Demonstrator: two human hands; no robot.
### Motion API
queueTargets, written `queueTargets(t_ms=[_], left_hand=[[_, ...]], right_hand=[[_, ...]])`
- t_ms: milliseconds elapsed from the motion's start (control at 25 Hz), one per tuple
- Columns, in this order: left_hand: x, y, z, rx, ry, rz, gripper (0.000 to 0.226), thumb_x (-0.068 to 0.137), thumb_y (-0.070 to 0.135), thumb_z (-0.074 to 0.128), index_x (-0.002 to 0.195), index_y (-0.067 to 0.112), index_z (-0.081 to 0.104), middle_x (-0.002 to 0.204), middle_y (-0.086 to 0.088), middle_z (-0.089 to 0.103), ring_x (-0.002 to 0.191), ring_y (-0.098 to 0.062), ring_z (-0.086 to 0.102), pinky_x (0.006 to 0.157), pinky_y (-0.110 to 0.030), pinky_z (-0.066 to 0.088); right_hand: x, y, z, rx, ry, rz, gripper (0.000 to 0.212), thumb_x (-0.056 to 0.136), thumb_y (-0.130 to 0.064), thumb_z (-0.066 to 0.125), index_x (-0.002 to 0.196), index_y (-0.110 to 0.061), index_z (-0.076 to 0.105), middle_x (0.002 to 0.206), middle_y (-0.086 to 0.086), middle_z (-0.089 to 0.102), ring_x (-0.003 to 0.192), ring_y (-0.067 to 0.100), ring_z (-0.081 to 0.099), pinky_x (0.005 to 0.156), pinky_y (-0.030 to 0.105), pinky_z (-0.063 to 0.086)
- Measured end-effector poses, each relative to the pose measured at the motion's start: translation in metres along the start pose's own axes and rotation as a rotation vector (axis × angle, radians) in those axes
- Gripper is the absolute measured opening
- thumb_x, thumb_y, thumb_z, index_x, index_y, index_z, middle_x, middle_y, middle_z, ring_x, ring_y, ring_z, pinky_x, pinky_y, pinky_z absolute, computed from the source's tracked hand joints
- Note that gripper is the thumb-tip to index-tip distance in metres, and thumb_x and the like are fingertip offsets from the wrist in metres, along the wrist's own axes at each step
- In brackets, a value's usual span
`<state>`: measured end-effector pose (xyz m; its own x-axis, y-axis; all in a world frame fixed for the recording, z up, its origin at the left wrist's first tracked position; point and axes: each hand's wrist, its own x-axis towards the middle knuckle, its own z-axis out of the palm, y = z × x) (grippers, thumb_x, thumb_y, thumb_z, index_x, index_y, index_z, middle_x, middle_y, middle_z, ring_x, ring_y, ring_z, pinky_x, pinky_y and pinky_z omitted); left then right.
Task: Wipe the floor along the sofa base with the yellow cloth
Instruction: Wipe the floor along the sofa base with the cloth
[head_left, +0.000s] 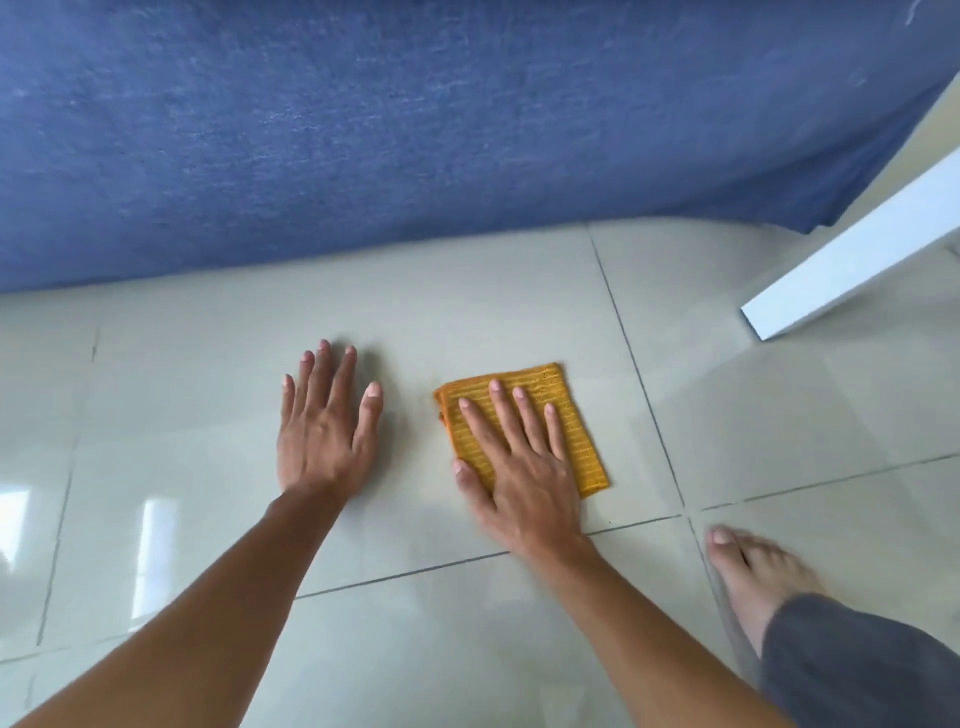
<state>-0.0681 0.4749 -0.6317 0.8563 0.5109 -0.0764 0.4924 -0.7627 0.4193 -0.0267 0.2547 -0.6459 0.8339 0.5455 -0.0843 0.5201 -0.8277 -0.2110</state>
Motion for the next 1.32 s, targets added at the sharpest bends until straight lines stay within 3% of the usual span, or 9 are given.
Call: queueTargets(t_ms=[240,360,440,560,640,800,1080,1320], left_hand=[[0.009,0.109,0.040,0.011,-0.120,0.183,0.079,0.089,0.065,0.005,0.156,0.027,0.019,0.166,0.000,0.005,0.153,-0.017,-0.002,0.124,-0.036,-0.002],[0.008,0.165,0.058,0.014,-0.180,0.281,0.080,0.088,0.066,0.009,0.156,0.026,0.020,0.166,0.000,0.008,0.154,-0.017,-0.001,0.125,-0.036,0.000],[0.008,0.196,0.068,0.027,-0.195,0.332,0.078,0.090,0.064,0.016,0.155,0.022,0.025,0.164,-0.002,0.018,0.153,-0.020,0.005,0.125,-0.036,0.006],[0.010,0.238,0.078,0.083,-0.237,0.431,0.062,0.097,0.047,0.041,0.151,0.016,0.033,0.159,-0.004,0.032,0.151,-0.024,0.017,0.123,-0.036,0.015],[0.015,0.259,0.080,0.150,-0.275,0.470,0.061,0.096,0.039,0.049,0.150,0.016,0.033,0.157,-0.002,0.034,0.147,-0.023,0.023,0.119,-0.035,0.021],[0.025,0.281,0.082,0.291,-0.325,0.419,0.060,0.092,0.031,0.054,0.147,0.017,0.035,0.146,-0.007,0.041,0.135,-0.026,0.036,0.109,-0.037,0.032],[0.033,0.293,0.086,0.342,-0.381,0.380,0.039,0.087,0.024,0.056,0.124,0.013,0.058,0.125,-0.010,0.054,0.123,-0.028,0.043,0.099,-0.037,0.043],[0.030,0.295,0.074,0.187,-0.438,0.248,0.030,0.087,0.013,0.055,0.117,0.015,0.061,0.116,-0.013,0.062,0.107,-0.032,0.059,0.080,-0.034,0.048]], right_hand=[[-0.001,0.124,-0.030,-0.032,0.020,0.297,0.068,0.095,-0.062,0.029,0.158,-0.040,0.016,0.170,-0.002,0.007,0.158,0.022,0.007,0.127,0.052,0.007],[-0.006,0.153,-0.044,0.004,-0.033,0.296,0.068,0.095,-0.063,0.016,0.159,-0.041,0.008,0.171,-0.004,-0.001,0.158,0.020,-0.001,0.127,0.049,-0.001],[0.000,0.160,-0.056,0.085,-0.038,0.256,0.066,0.096,-0.059,0.012,0.158,-0.039,0.020,0.170,-0.004,0.011,0.157,0.021,0.012,0.127,0.045,0.010],[0.010,0.189,-0.083,0.079,0.130,0.317,0.050,0.099,-0.039,0.035,0.145,-0.028,0.050,0.154,-0.001,0.048,0.134,0.028,0.048,0.109,0.044,0.040],[0.018,0.216,-0.098,0.005,0.072,0.339,0.047,0.100,-0.031,0.043,0.147,-0.027,0.048,0.152,-0.003,0.050,0.130,0.028,0.048,0.104,0.044,0.041],[0.030,0.238,-0.113,-0.029,-0.102,0.304,0.041,0.102,-0.034,0.048,0.142,-0.025,0.053,0.144,-0.001,0.055,0.131,0.026,0.044,0.106,0.043,0.037],[0.035,0.237,-0.123,0.003,-0.048,0.335,0.018,0.098,-0.019,0.059,0.116,-0.017,0.060,0.117,0.005,0.066,0.119,0.027,0.051,0.097,0.039,0.042],[0.026,0.233,-0.137,-0.010,-0.040,0.327,0.024,0.098,-0.011,0.054,0.121,-0.015,0.063,0.120,0.006,0.065,0.119,0.026,0.052,0.097,0.038,0.042]])
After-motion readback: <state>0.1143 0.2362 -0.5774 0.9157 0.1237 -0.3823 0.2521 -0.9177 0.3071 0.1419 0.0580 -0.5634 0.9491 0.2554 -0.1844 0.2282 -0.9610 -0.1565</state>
